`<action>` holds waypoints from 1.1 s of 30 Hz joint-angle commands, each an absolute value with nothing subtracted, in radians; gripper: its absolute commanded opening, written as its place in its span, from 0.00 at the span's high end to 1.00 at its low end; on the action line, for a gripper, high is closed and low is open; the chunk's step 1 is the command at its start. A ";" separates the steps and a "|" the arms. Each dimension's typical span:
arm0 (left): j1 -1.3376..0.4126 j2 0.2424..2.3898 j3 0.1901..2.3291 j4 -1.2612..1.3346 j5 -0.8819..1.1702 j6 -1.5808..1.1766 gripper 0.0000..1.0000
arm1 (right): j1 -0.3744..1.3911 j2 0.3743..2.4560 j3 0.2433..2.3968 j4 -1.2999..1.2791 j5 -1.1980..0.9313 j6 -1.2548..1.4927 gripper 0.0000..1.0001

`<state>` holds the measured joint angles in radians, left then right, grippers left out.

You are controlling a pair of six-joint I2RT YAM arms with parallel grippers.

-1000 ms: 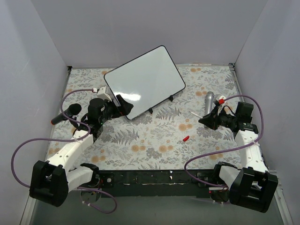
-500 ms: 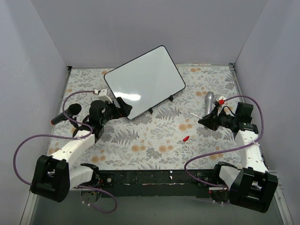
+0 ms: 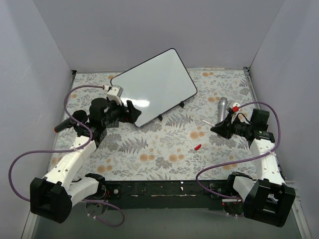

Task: Write a sentence on the whiteboard
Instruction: Pick up the whiteboard from the whiteboard stand.

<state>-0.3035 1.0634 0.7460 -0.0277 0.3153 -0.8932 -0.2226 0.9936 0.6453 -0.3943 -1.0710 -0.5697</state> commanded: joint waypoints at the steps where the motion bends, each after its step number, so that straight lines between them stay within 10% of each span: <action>1: -0.308 0.982 0.825 -0.256 0.345 -0.834 0.27 | -0.227 0.971 0.689 -0.397 -1.103 -0.583 0.99; 9: -0.310 0.831 0.917 -0.499 0.335 -0.975 0.95 | -0.227 0.969 0.689 -0.408 -1.118 -0.589 0.99; 33: -0.310 0.684 1.063 -0.879 -0.333 -1.157 1.00 | -0.229 0.948 0.692 -0.420 -1.135 -0.597 0.99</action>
<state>-0.3096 0.6773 1.0687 -0.8623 -0.2276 -1.1412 -0.2226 0.9619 0.6472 -0.4171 -1.1080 -0.5838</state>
